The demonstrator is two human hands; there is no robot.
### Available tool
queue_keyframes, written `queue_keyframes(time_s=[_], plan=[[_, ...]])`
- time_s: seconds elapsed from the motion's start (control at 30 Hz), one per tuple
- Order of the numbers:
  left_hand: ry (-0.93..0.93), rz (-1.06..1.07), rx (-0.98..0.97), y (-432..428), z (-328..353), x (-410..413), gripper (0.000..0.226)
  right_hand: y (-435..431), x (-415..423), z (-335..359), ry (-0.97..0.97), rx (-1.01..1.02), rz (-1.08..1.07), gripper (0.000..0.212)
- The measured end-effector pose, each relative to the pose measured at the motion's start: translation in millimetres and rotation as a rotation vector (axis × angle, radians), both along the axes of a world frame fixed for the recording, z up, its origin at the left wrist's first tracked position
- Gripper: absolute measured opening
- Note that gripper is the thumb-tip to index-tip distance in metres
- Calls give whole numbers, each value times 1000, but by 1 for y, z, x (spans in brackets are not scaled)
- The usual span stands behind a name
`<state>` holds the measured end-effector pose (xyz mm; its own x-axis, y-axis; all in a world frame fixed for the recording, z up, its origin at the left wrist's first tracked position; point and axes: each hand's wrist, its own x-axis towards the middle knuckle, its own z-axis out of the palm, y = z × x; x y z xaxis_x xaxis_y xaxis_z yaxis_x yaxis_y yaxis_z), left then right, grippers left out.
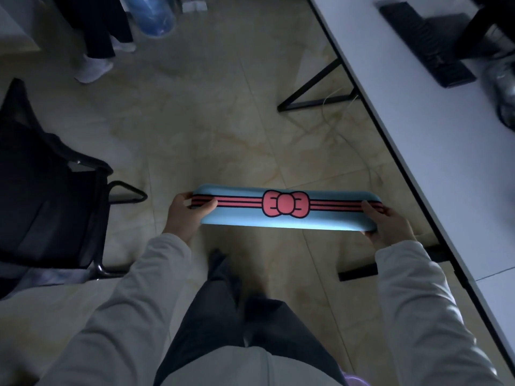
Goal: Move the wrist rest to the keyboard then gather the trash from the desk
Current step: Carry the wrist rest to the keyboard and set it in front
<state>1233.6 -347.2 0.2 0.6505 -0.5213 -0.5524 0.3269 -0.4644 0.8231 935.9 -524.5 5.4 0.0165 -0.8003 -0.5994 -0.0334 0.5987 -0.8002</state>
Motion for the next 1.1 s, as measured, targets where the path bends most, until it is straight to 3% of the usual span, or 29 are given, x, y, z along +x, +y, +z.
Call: queue_keyframes(time_s=[0.23, 0.37, 0.53, 0.6, 0.7, 0.73, 0.83, 0.87, 0.93, 1.0, 1.03, 1.1], plan=[[-38, -112, -64, -104, 8, 50, 19, -59, 41, 10, 66, -35, -108, 43], [-24, -183, -81, -160, 13, 98, 37, -95, 75, 16, 105, -49, -168, 45], [-9, -266, -70, -219, 18, 152, 62, -126, 113, 26, 102, -62, -234, 30], [-9, -293, -66, -241, 17, 166, 61, -134, 125, 26, 61, -61, -252, 40], [-4, -346, -50, -271, 13, 179, 56, -143, 135, 24, 22, -8, -315, 86], [3, -357, -47, -278, 12, 181, 56, -146, 136, 23, 48, -1, -323, 83], [27, -365, -37, -299, 1, 182, 55, -160, 136, 18, 101, 29, -352, 24], [35, -365, -38, -306, -1, 181, 56, -166, 135, 16, 124, 37, -369, 16], [50, -370, -44, -324, -5, 179, 58, -180, 135, 14, 112, 49, -377, 26], [60, -381, -41, -341, -9, 180, 57, -195, 139, 17, 104, 57, -363, 58], [60, -386, -38, -352, -11, 181, 55, -206, 140, 17, 95, 57, -362, 61], [51, -401, -27, -378, -15, 183, 49, -229, 142, 18, 100, 43, -380, 34]])
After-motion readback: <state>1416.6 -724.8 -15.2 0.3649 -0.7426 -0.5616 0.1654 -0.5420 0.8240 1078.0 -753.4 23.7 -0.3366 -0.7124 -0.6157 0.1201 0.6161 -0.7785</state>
